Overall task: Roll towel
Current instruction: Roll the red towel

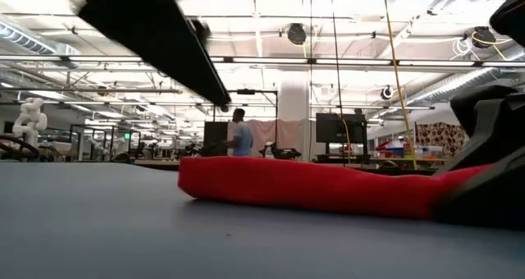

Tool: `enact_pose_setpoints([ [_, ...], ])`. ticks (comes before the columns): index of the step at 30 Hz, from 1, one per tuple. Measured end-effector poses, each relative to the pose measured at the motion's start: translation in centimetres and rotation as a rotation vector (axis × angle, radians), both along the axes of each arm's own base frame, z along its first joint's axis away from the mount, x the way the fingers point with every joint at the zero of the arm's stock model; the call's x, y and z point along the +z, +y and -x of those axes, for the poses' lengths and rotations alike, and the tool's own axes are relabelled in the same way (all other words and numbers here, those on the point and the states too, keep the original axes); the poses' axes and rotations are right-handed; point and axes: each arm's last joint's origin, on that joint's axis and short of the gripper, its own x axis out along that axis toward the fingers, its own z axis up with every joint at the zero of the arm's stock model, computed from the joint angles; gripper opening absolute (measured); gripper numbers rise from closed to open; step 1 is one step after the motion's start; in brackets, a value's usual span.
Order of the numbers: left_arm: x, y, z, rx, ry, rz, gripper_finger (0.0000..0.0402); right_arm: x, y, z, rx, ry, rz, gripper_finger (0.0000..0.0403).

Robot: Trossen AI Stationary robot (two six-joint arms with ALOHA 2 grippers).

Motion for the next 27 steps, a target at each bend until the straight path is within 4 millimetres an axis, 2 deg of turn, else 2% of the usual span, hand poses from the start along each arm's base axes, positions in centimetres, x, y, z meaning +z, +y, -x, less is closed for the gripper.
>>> enact_pose_setpoints([
  [5, -0.5, -3.3, 1.8, -0.028, -0.083, -0.109, 0.0261, 0.0, 0.3, 0.1, -0.023, -0.020, -0.064, 0.0071],
  [10, -2.2, -4.3, 1.4, -0.108, -0.106, -0.215, 0.0261, 0.0, 0.9, 0.7, -0.050, -0.056, -0.120, 0.0054],
  [15, -5.0, -3.0, -0.3, -0.157, -0.052, -0.330, 0.0260, 0.1, 1.2, 1.0, -0.068, -0.072, -0.166, 0.0046],
  [19, -6.2, -1.2, -1.8, -0.175, 0.007, -0.274, 0.0251, 0.1, 1.3, 1.2, -0.066, -0.076, -0.170, 0.0045],
  [21, -6.1, -0.4, -2.3, -0.188, 0.022, -0.224, 0.0229, 0.1, 1.3, 1.2, -0.052, -0.071, -0.146, 0.0045],
  [23, -6.0, 0.2, -2.8, -0.208, 0.029, -0.183, 0.0191, 0.1, 1.3, 1.2, -0.032, -0.064, -0.106, 0.0045],
  [27, -5.7, 1.2, -3.9, -0.247, 0.014, -0.060, 0.0075, 0.3, 1.3, 1.2, 0.016, -0.045, -0.032, 0.0063],
])
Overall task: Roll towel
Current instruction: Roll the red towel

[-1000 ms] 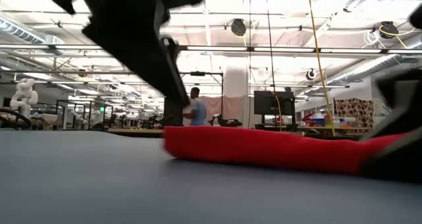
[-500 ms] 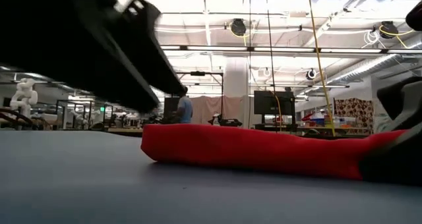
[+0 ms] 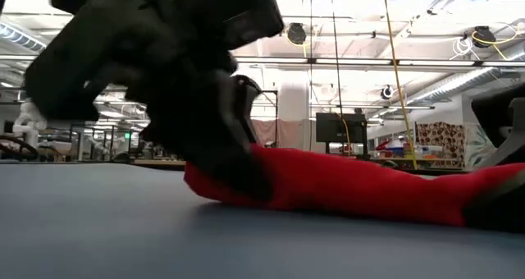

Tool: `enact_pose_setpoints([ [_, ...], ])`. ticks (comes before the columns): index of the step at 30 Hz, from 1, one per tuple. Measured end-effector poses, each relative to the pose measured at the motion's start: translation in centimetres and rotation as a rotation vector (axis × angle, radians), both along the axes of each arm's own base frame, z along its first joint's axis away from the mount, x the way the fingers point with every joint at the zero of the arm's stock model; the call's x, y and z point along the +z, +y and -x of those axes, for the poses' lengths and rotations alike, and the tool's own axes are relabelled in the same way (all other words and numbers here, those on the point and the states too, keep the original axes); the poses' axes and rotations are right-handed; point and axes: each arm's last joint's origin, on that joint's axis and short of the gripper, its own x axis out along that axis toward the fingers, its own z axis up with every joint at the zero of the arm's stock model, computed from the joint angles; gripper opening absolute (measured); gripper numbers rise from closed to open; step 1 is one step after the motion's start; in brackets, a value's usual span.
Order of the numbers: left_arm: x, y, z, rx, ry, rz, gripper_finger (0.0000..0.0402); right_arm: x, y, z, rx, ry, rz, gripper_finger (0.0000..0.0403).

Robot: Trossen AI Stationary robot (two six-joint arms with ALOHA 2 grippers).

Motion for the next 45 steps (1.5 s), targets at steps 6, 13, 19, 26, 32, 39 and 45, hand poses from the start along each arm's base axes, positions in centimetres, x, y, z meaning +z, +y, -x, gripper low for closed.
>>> enact_pose_setpoints([
  [6, 0.0, 2.3, -1.0, 0.091, 0.108, 0.273, 0.0025, 1.4, 0.2, 1.0, 0.064, 0.045, 0.064, 0.0124],
  [13, -0.1, 4.7, -2.1, 0.168, 0.274, 0.636, 0.0018, 5.9, 2.2, 2.7, 0.145, 0.060, 0.167, 0.0185],
  [19, -0.1, 7.1, -2.8, 0.266, 0.312, 0.733, 0.0014, 6.1, 3.8, 2.3, 0.179, 0.039, 0.260, 0.0194],
  [26, -0.1, 8.2, -2.9, 0.334, 0.356, 0.790, 0.0013, 2.6, 3.4, 1.9, 0.018, -0.017, 0.289, 0.0194],
  [32, -0.1, 8.1, -2.9, 0.332, 0.356, 0.791, 0.0013, 2.0, 3.0, 1.8, -0.023, -0.040, 0.331, 0.0196],
  [39, -0.1, 8.1, -2.9, 0.325, 0.353, 0.787, 0.0023, 1.5, 1.8, 1.0, -0.077, 0.040, 0.227, 0.0195],
  [45, -0.1, 8.1, -2.9, 0.305, 0.344, 0.774, 0.0025, 1.4, 1.3, 0.6, -0.097, 0.069, 0.182, 0.0169],
])
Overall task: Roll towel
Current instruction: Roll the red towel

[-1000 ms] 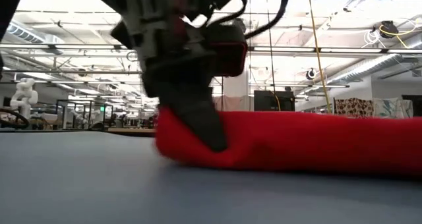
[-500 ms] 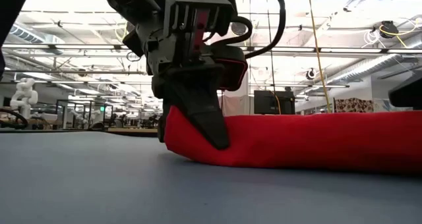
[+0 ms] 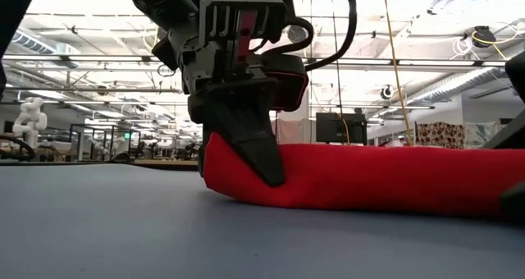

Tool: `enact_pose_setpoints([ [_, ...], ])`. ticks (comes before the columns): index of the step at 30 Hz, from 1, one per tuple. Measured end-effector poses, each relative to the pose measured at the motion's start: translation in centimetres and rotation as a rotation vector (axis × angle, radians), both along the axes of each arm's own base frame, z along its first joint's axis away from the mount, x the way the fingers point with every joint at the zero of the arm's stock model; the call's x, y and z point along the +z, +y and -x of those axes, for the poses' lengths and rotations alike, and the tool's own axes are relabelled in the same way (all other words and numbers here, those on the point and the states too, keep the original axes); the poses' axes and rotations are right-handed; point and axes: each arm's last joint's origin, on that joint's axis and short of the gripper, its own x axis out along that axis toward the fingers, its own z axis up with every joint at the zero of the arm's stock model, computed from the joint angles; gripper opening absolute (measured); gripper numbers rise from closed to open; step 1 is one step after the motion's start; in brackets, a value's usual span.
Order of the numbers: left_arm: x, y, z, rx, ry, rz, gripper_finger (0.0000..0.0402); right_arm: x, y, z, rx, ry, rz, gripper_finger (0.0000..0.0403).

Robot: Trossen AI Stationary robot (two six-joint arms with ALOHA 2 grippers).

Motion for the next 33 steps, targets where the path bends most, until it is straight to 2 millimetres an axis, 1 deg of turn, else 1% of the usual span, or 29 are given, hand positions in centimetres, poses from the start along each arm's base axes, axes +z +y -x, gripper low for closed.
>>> enact_pose_setpoints([
  [2, 0.0, 0.0, 0.0, -0.009, -0.017, -0.018, 0.0025, -0.1, -0.1, 0.1, -0.021, 0.001, -0.016, 0.0156],
  [4, 0.1, -0.2, -0.2, -0.021, -0.071, -0.076, 0.0028, -0.4, -0.5, 0.4, -0.058, -0.008, -0.062, 0.0144],
  [7, 0.4, -0.8, -0.4, -0.067, -0.165, -0.142, 0.0051, -1.1, -1.1, 0.9, -0.114, -0.019, -0.152, 0.0128],
  [9, 0.4, -1.3, -0.4, -0.094, -0.206, -0.194, 0.0078, -1.6, -1.1, 1.3, -0.142, -0.033, -0.188, 0.0119],
  [12, 0.4, -1.8, -0.2, -0.122, -0.241, -0.280, 0.0130, -2.5, -0.8, 1.8, -0.158, -0.077, -0.194, 0.0105],
  [16, 0.4, -2.0, 0.0, -0.161, -0.255, -0.353, 0.0206, -2.8, -0.4, 2.3, -0.179, -0.135, -0.233, 0.0086],
  [18, 1.0, -2.0, 0.4, -0.190, -0.256, -0.376, 0.0241, -2.8, -0.3, 2.4, -0.184, -0.145, -0.249, 0.0078],
  [20, 2.1, -1.9, 0.6, -0.192, -0.277, -0.392, 0.0270, -2.8, -0.3, 2.5, -0.191, -0.163, -0.260, 0.0072],
  [23, 3.8, -2.2, 1.5, -0.205, -0.286, -0.475, 0.0299, -2.9, -0.3, 2.5, -0.209, -0.179, -0.287, 0.0066],
  [25, 5.2, -2.9, 2.1, -0.219, -0.332, -0.545, 0.0308, -2.9, -0.3, 2.6, -0.227, -0.195, -0.315, 0.0064],
  [27, 6.5, -4.3, 2.6, -0.224, -0.408, -0.586, 0.0312, -2.9, -0.4, 2.6, -0.245, -0.210, -0.340, 0.0062],
  [29, 6.9, -5.8, 3.0, -0.236, -0.468, -0.631, 0.0313, -2.9, -0.4, 2.6, -0.259, -0.222, -0.363, 0.0061],
  [31, 6.4, -7.4, 3.6, -0.254, -0.512, -0.691, 0.0313, -2.9, -0.4, 2.6, -0.270, -0.229, -0.381, 0.0061],
  [33, 5.0, -8.8, 3.9, -0.280, -0.536, -0.747, 0.0313, -2.9, -0.4, 2.6, -0.272, -0.231, -0.384, 0.0061],
])
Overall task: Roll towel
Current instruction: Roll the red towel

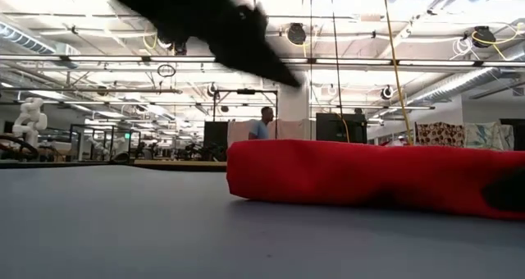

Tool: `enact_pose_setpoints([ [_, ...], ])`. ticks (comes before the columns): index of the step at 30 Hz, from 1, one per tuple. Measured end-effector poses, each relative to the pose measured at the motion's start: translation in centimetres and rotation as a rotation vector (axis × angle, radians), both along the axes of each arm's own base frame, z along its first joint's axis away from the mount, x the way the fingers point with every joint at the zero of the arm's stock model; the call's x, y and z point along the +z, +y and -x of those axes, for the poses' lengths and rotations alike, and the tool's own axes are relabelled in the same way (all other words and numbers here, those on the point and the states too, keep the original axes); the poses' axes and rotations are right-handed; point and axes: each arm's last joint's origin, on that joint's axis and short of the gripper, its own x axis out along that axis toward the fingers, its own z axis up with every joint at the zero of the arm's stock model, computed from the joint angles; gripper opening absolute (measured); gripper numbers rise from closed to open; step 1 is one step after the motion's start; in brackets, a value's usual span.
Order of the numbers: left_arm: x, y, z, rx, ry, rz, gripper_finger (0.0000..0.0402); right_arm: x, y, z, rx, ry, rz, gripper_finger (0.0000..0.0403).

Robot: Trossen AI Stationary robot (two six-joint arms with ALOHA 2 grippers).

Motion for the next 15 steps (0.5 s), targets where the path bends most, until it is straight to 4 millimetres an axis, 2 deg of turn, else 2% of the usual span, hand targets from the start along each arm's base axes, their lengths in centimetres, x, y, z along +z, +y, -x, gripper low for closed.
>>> enact_pose_setpoints([
  [4, -3.6, -1.8, 0.8, 0.040, 0.024, -0.185, 0.0313, 0.0, 0.0, 0.0, -0.001, -0.001, -0.001, 0.0061],
  [8, -5.9, -2.1, 0.8, 0.105, 0.026, -0.291, 0.0313, 0.0, 0.0, 0.0, -0.001, -0.001, 0.000, 0.0061],
  [15, -6.5, -2.1, 0.4, 0.143, -0.010, -0.310, 0.0313, 0.0, 0.0, 0.0, -0.001, 0.000, 0.000, 0.0061],
])
